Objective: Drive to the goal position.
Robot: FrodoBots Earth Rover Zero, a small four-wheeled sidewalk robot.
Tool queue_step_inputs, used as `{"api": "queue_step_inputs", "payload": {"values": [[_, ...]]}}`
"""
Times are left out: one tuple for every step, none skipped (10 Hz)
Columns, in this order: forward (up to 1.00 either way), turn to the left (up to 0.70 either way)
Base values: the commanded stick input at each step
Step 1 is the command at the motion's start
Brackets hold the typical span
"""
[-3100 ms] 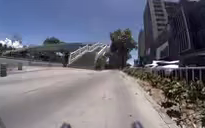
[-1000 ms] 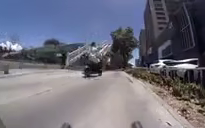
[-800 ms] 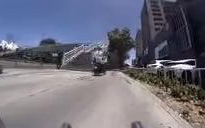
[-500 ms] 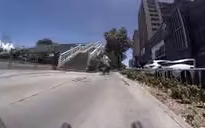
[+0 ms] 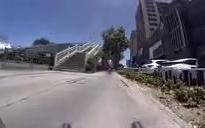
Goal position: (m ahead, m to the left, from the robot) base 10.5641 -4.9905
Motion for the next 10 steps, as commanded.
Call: {"api": "queue_step_inputs", "payload": {"values": [[0.45,0.00],[0.45,0.00],[0.45,0.00],[0.45,0.00],[0.45,0.00],[0.45,0.00],[0.45,0.00],[0.45,0.00],[0.45,0.00],[0.45,0.00]]}}
